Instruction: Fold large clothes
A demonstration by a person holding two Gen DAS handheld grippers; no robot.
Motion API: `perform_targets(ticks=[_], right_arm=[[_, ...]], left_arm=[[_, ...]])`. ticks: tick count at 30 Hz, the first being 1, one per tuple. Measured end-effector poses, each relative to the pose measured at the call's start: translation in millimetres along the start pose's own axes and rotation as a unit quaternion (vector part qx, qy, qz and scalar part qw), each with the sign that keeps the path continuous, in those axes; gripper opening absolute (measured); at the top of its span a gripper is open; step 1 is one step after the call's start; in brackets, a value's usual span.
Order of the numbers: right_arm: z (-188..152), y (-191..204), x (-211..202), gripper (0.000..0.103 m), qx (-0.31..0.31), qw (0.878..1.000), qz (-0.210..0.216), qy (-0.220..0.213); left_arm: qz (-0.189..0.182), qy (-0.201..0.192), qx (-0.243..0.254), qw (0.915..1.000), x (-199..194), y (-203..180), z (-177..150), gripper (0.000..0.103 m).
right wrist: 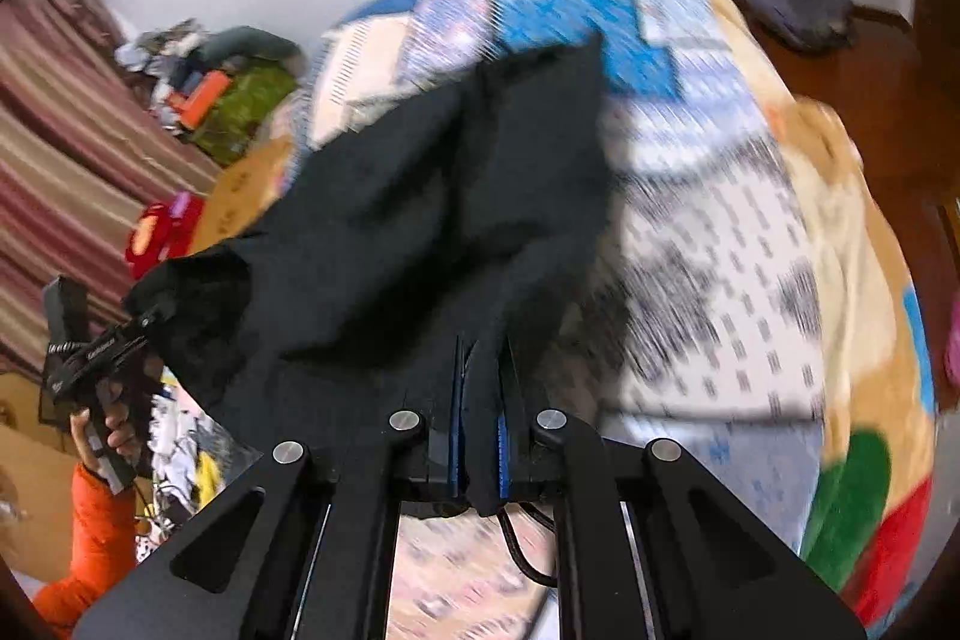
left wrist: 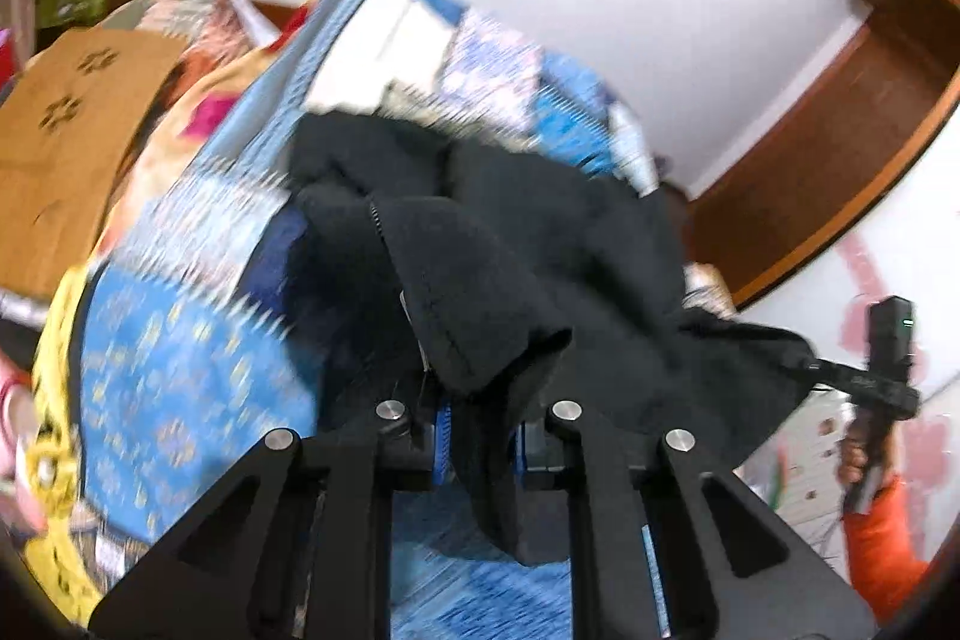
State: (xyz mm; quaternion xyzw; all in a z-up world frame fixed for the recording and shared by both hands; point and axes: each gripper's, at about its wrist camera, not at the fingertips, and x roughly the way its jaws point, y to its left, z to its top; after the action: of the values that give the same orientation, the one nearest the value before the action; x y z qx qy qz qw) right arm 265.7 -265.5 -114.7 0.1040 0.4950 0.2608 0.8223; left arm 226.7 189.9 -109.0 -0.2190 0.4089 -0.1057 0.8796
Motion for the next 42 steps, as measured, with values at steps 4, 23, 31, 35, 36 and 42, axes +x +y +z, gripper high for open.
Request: perform_targets(ticks=[4,23,31,35,36,42], right_arm=[[40,15,1,0.007,-0.029,0.999,-0.008,-0.023],[182,-115,158,0.008,0.084,0.991,-0.100,-0.011],[178,-96,159,0.027,-0.022,0.987,-0.157,0.033],[171,-79,122,0.055,-0.062,0.975,-0.213,0.013],[169,-75,109,0.059,-0.061,0.975,-0.215,-0.001],[153,-44,60,0.068,-0.054,0.981,-0.176,-0.063]], left_arm=[[-0.030,-0.020,-0.014,0.9993,-1,-7,48,0.014],[0.137,0.002,-0.073,0.9878,182,118,149,0.015],[0.161,0.028,-0.047,0.9855,204,120,134,0.017],[0.187,0.016,-0.025,0.9818,175,103,139,0.021],[0.192,0.015,-0.017,0.9811,166,98,140,0.024],[0.190,-0.046,0.035,0.9800,109,57,142,0.066]])
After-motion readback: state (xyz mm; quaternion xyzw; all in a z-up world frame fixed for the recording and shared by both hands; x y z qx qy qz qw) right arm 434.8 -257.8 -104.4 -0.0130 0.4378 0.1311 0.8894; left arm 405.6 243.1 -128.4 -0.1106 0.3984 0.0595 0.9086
